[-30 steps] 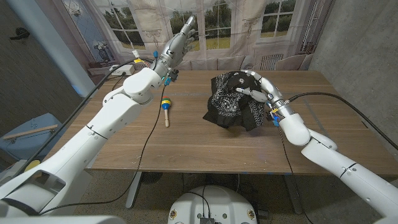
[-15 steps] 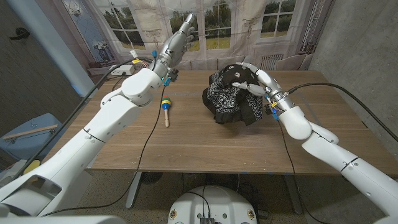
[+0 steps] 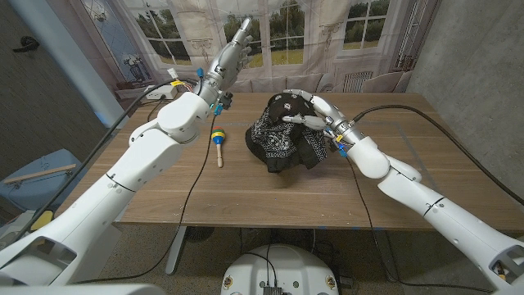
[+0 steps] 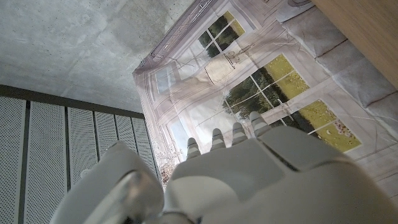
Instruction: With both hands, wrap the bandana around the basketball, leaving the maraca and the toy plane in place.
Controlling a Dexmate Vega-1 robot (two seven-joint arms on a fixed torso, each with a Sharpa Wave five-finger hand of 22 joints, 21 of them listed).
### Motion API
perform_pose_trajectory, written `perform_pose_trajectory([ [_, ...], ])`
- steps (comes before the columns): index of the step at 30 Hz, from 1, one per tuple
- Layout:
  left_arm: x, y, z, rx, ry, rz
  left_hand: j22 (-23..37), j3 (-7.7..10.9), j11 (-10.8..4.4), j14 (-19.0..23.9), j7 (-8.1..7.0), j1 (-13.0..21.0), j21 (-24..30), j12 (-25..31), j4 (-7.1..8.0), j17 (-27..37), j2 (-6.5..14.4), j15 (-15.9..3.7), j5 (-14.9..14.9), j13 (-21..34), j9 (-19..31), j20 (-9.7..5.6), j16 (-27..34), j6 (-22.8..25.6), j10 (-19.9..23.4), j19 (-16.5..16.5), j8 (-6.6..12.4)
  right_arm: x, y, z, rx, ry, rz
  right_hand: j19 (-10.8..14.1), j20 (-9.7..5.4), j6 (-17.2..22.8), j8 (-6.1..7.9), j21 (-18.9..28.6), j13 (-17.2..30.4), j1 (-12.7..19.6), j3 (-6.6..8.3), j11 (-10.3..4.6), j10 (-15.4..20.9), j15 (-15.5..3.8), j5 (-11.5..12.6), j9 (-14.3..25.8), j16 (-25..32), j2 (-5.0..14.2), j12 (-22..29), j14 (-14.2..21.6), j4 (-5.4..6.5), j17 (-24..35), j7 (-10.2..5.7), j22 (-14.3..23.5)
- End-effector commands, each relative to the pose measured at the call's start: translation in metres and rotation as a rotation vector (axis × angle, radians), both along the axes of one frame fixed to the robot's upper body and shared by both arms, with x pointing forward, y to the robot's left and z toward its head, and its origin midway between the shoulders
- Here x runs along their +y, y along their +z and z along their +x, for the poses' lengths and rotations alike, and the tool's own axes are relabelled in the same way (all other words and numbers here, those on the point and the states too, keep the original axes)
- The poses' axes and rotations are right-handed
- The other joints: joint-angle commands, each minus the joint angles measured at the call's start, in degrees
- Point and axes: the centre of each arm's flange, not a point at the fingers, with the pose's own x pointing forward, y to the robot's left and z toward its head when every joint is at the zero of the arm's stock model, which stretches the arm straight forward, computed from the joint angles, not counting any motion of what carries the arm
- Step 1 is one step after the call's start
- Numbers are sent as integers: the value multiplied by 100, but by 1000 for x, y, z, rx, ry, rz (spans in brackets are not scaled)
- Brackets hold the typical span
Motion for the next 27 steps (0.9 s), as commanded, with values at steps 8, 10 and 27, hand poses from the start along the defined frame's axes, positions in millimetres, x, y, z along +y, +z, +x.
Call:
perform_pose_trajectory([
  [8,6,3,21,20,-16,-2,-4,-30,43,-17,-12,3,-41,-13,-8,10,44,-36,45,20,15,-1,-5,-51,-45,-5,-16,44,-36,46,322,234,-18,100,-363,379,18,169,-44,1046,220,-228,503,-1585,-86,13,74,948,-20,1476,-23,24,155,-10],
  [10,7,3,22,21,-19,-3,-4,-31,39,-17,-13,4,-41,-14,-9,10,46,-32,45,20,15,-1,-5,-50,-47,-3,-15,49,-42,55,398,291,-5,45,-375,380,6,165,-50,1053,241,-216,469,-1553,-103,14,-28,958,-50,1330,-14,12,161,-12],
  [27,21,0,34,32,-23,-17,-5,-54,35,-23,-14,6,-44,-11,-30,10,81,-41,57,24,16,-2,-1,-51,-54,8,-3,73,-65,102,820,427,97,565,-835,305,-166,586,-84,1221,631,-63,517,-1621,-203,25,142,1102,-209,2418,146,168,792,-20],
])
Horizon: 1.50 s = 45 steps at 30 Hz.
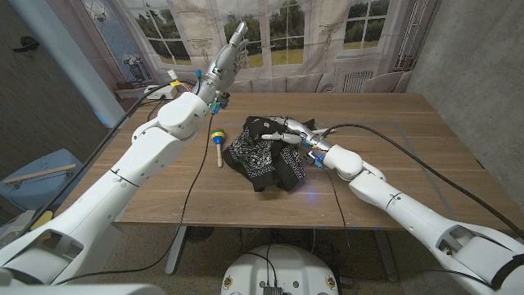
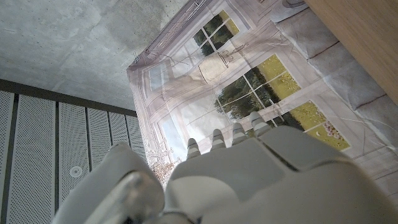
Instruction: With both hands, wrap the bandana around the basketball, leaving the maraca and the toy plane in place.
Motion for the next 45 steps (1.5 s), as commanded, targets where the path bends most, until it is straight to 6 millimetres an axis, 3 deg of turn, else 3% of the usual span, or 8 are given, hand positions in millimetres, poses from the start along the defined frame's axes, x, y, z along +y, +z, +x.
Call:
perform_pose_trajectory([
  [1,10,-1,9,4,-9,-8,-5,-31,8,7,4,36,-4,11,-6,10,51,-8,57,25,16,-1,-2,-7,-22,9,-2,17,-10,24,272,77,49,437,-435,288,-37,227,-7,1164,595,-39,290,-1750,-37,24,188,1180,-41,1819,225,133,485,14],
  [11,15,0,18,8,-39,-8,-5,-36,18,2,8,39,-2,14,-14,9,61,-27,59,24,15,0,-5,32,-14,22,12,19,-4,23,147,-154,-23,1642,-745,495,-86,1088,-88,1293,982,-38,809,-1760,-187,53,763,1127,-85,3353,403,584,620,85],
  [17,18,2,23,10,-44,-6,-4,-40,9,-2,10,36,17,16,-14,9,71,-37,61,23,15,-8,-6,74,-8,70,25,25,3,17,8,-321,-77,2367,-914,779,-58,1577,-126,1214,1049,-68,1365,-1759,-235,50,1326,1081,-55,3693,505,1062,595,49],
  [25,22,3,29,11,-53,-4,-2,-43,12,-28,5,34,24,11,-16,8,81,-42,62,23,14,-4,-16,85,-19,91,24,32,15,23,97,-417,-200,2580,-962,696,-190,1798,-149,991,1010,116,2000,-1729,-258,33,1769,1059,60,3674,685,1231,828,-4],
  [31,25,5,34,14,-58,-2,-2,-45,32,-30,2,33,21,6,-16,8,89,-41,63,22,14,-1,-16,82,-31,85,18,38,21,28,101,-484,-297,2563,-962,201,-466,1868,-114,769,914,80,2365,-1720,-247,-7,1988,1000,157,3688,832,1265,711,-35],
  [36,27,7,40,16,-64,2,-1,-46,25,-34,1,32,20,3,-17,8,94,-42,63,22,14,0,-17,79,-37,83,15,41,23,35,96,-505,-311,2599,-1050,47,-564,1921,-30,391,738,61,2287,-1712,-180,-20,2205,954,131,3666,1114,1345,568,-58],
  [40,28,9,45,18,-72,3,-1,-47,19,-35,0,32,21,3,-18,8,97,-42,64,22,14,0,-17,75,-38,86,13,41,24,41,51,-542,-315,2578,-1069,-37,-607,1935,-52,-86,464,-7,1590,-1729,2,-34,2094,824,-238,3484,1479,1126,385,-76],
  [45,28,12,50,20,-75,10,0,-48,14,-28,-1,31,24,1,-19,8,104,-43,64,22,13,0,-13,65,-43,95,6,42,27,43,-83,-607,-312,2435,-1026,-507,-637,2037,-83,-568,-70,-155,135,-1665,519,-32,515,501,-1016,1986,1639,236,185,-51],
])
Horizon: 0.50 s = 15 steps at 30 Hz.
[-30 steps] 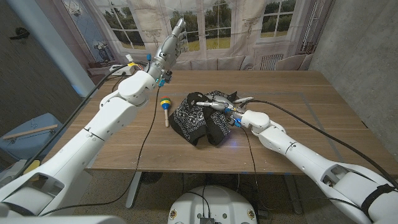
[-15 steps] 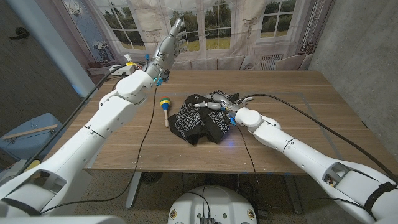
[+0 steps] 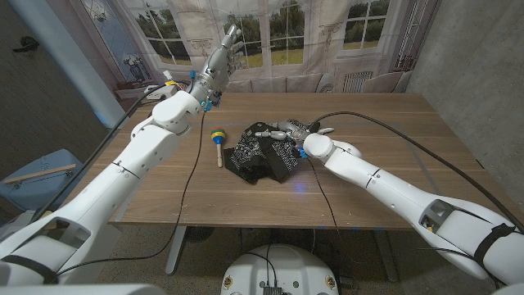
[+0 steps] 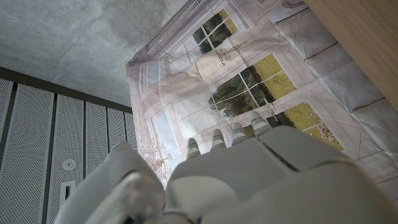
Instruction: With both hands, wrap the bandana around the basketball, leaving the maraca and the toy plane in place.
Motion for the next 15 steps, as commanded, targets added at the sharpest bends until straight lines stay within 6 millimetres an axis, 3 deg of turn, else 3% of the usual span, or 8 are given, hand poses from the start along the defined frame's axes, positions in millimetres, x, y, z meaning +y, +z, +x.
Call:
perform_pose_trajectory([
  [1,2,6,14,5,-15,11,0,-25,15,-25,-21,32,24,-2,4,8,42,-40,26,22,13,0,-12,40,-45,34,5,2,8,9,-196,-121,-92,108,-489,-398,-31,10,3,-153,530,-620,-880,-1279,416,12,-1193,19,-516,-118,960,-485,-174,-8],
  [2,2,7,15,5,-18,12,0,-25,9,-22,-21,32,24,-3,4,7,44,-49,26,22,13,0,-11,37,-47,36,4,3,8,9,-229,-129,-106,-314,-275,-492,-17,-147,16,-224,399,-660,-1117,-1083,542,16,-1570,-35,-581,-696,957,-553,-214,-39],
  [5,3,9,18,3,-17,11,1,-26,-1,-18,-22,32,25,-5,3,7,47,-53,26,22,13,0,-9,27,-52,38,-1,6,8,9,-299,-131,-137,-2092,681,-689,6,-994,53,-346,48,-647,-1515,-731,926,8,-2243,-26,-588,-1866,933,-535,-398,-59],
  [6,3,9,20,5,-20,14,1,-26,2,-5,-22,32,25,-4,2,7,49,-58,26,22,13,0,-4,24,-51,40,-2,7,8,9,-324,-133,-153,-2164,711,-686,9,-1029,54,-349,35,-651,-1525,-733,940,8,-2264,-22,-587,-1908,932,-531,-407,-59],
  [8,3,10,24,8,-24,15,1,-27,-16,0,-21,32,28,-7,1,7,52,-60,26,22,13,0,-2,20,-58,46,-4,12,8,7,-403,-162,-215,-2831,860,-687,21,-1367,60,-342,-111,-741,-1621,-755,1073,3,-2485,-43,-588,-2380,899,-517,-457,-58],
  [11,3,10,28,12,-34,14,1,-28,-13,16,-21,33,28,-9,-1,7,56,-75,26,22,13,0,4,14,-65,48,-7,16,8,7,-453,-179,-249,-3311,994,-352,125,-1648,67,-326,-264,-884,-1706,-689,1213,4,-2734,-36,-592,-2979,881,-524,-617,-56],
  [13,3,10,30,14,-30,14,2,-28,-3,26,-21,34,27,-10,-2,7,58,-79,26,22,13,0,7,6,-68,48,-10,16,7,8,-488,-174,-235,-3738,1059,315,317,-1906,75,-365,-413,-1135,-1711,-731,1334,13,-2820,20,-566,-3281,903,-519,-690,-54],
  [15,3,10,31,15,-34,16,4,-30,-8,-7,-7,36,6,-24,-8,7,78,-74,25,25,13,-7,-8,-54,-116,-3,-28,16,6,8,-505,-168,-207,-4182,1156,1199,511,-2225,81,-522,-665,-1207,-1582,-732,1477,32,-2900,162,-519,-3679,973,-530,-647,-55],
])
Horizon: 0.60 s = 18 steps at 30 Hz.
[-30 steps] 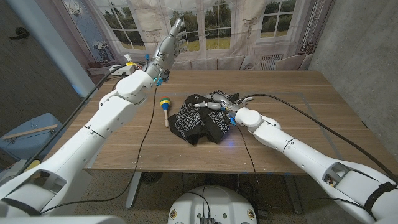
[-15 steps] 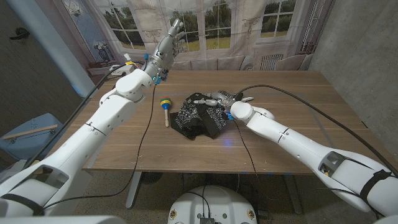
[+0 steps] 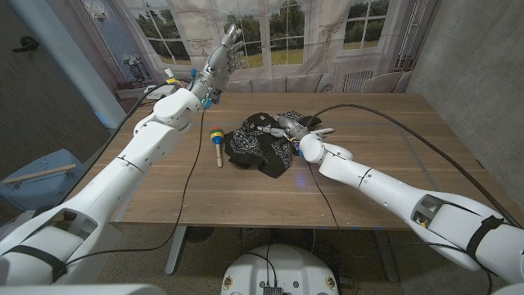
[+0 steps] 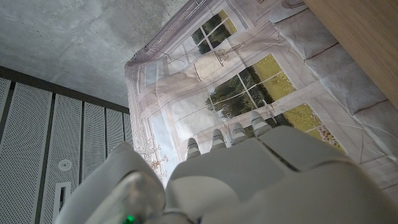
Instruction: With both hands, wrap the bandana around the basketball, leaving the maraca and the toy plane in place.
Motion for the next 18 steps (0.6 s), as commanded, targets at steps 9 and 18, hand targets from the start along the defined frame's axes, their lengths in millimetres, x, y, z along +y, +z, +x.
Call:
perform_pose_trajectory([
  [9,-2,4,13,1,-18,17,5,-29,-21,-32,-19,39,3,-28,-15,6,92,-45,24,27,14,29,-2,-114,-138,-39,-44,6,1,-4,-357,10,21,-1661,-366,3419,896,-1101,46,-1232,-1043,-164,630,-511,395,64,-179,609,102,-1315,168,24,323,64],
  [18,-5,5,12,-2,-22,25,7,-22,-25,3,-22,54,2,-23,-26,5,118,-56,24,28,14,31,9,-139,-137,-41,-42,10,0,1,-389,-21,-100,-2361,-436,1368,-322,-1799,-65,-928,-1128,-456,-533,-477,657,-20,-219,625,-123,-2512,-32,-581,-468,40],
])
